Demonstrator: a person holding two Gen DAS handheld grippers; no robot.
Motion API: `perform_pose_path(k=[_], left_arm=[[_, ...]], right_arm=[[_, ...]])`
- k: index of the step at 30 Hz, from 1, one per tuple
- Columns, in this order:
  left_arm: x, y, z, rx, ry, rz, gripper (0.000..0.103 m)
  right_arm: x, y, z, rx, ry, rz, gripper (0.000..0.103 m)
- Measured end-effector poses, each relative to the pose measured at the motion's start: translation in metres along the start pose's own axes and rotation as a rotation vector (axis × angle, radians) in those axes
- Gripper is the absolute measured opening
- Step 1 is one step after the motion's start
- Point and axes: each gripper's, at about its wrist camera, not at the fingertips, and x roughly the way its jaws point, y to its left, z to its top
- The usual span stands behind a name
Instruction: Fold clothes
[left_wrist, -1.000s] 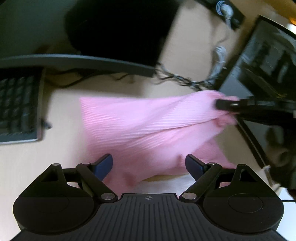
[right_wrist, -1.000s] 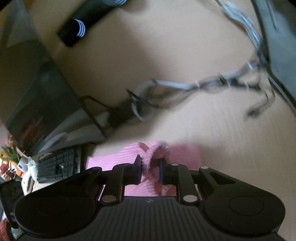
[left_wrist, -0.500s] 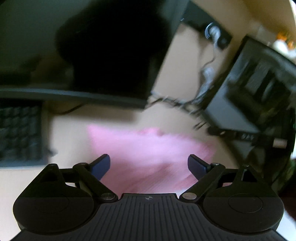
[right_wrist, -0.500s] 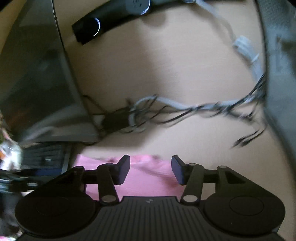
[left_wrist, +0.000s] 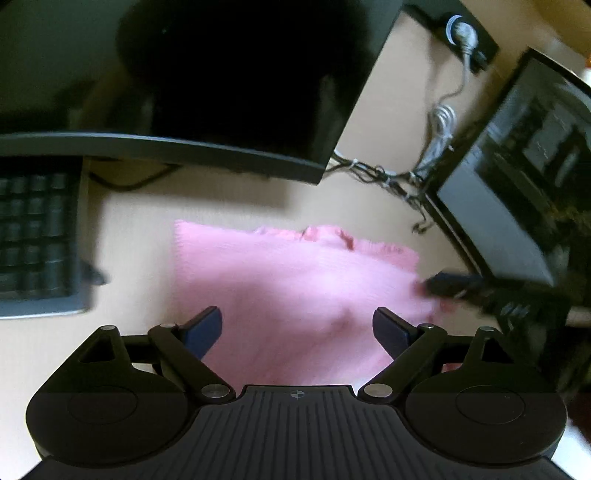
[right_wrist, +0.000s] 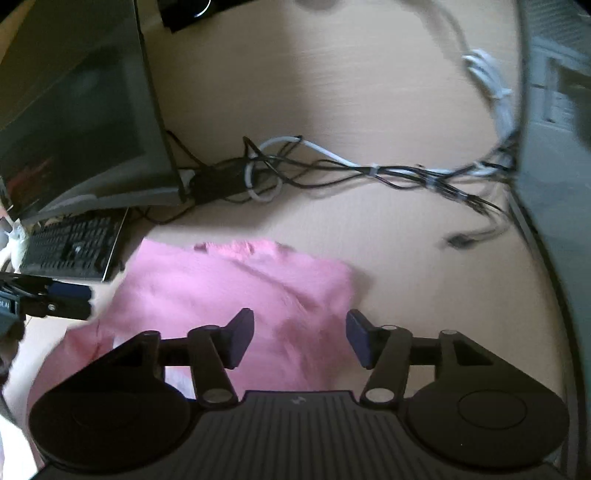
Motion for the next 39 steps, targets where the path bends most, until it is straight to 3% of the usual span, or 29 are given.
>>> perform_pose_path(k=[4, 7, 12, 13, 16, 18, 19, 20, 24, 26, 29, 30, 31, 33, 36, 37, 39], left_arm=[[-0.032, 0.015, -0.026, 0.026, 0.049, 0.045, 0.092], [-0.052, 0.027, -0.057, -0.017, 0.068, 0.067, 0.092], [-0.059, 0.022, -0.096, -0.021, 0.035, 0.079, 0.089], [-0.061, 0.019, -0.101, -0.004, 0.025, 0.090, 0.084], [-0.069, 0.007, -0.116, 0.007, 0.012, 0.136, 0.056], [-0.071, -0.006, -0.123, 0.036, 0.011, 0.196, 0.035], [-0.071, -0.013, -0.126, 0.053, 0.010, 0.227, 0.013], [-0.074, -0.020, -0.129, 0.062, 0.001, 0.249, 0.011], [-0.094, -0.067, -0.133, 0.164, -0.071, 0.224, 0.010], [-0.095, -0.090, -0.138, 0.231, -0.059, 0.181, 0.010], [-0.083, -0.106, -0.149, 0.247, -0.003, 0.119, 0.012], [-0.078, -0.107, -0.152, 0.234, 0.014, 0.105, 0.014], [-0.073, -0.109, -0.156, 0.220, 0.032, 0.092, 0.017], [-0.068, -0.110, -0.161, 0.185, 0.050, 0.064, 0.021], [-0.091, -0.110, -0.158, 0.155, -0.009, 0.009, 0.044], [-0.102, -0.109, -0.156, 0.154, -0.042, 0.005, 0.059], [-0.119, -0.102, -0.148, 0.137, -0.098, 0.027, 0.066]], right_arm=[[-0.034, -0.017, -0.044, 0.026, 0.040, -0.031, 0.059], [-0.051, -0.028, -0.070, 0.086, 0.053, -0.035, 0.060], [-0.064, -0.033, -0.093, 0.156, 0.045, -0.010, 0.060], [-0.066, -0.032, -0.095, 0.151, 0.043, -0.001, 0.060], [-0.072, -0.027, -0.107, 0.117, 0.044, 0.010, 0.065], [-0.076, -0.025, -0.115, 0.103, 0.047, 0.015, 0.065], [-0.077, -0.024, -0.119, 0.102, 0.049, 0.018, 0.065], [-0.078, -0.024, -0.122, 0.108, 0.048, 0.024, 0.065], [-0.079, -0.018, -0.136, 0.104, 0.062, 0.040, 0.065], [-0.079, -0.014, -0.142, 0.095, 0.062, 0.040, 0.066], [-0.079, -0.006, -0.147, 0.085, 0.043, 0.026, 0.065], [-0.079, -0.004, -0.149, 0.082, 0.038, 0.021, 0.056], [-0.079, 0.000, -0.149, 0.069, 0.039, 0.022, 0.032], [-0.078, 0.008, -0.148, 0.026, 0.047, 0.026, 0.007], [-0.087, 0.028, -0.133, -0.101, -0.001, 0.066, 0.006], [-0.088, 0.040, -0.129, -0.177, -0.001, 0.088, 0.006], [-0.084, 0.063, -0.125, -0.332, 0.018, 0.126, 0.006]])
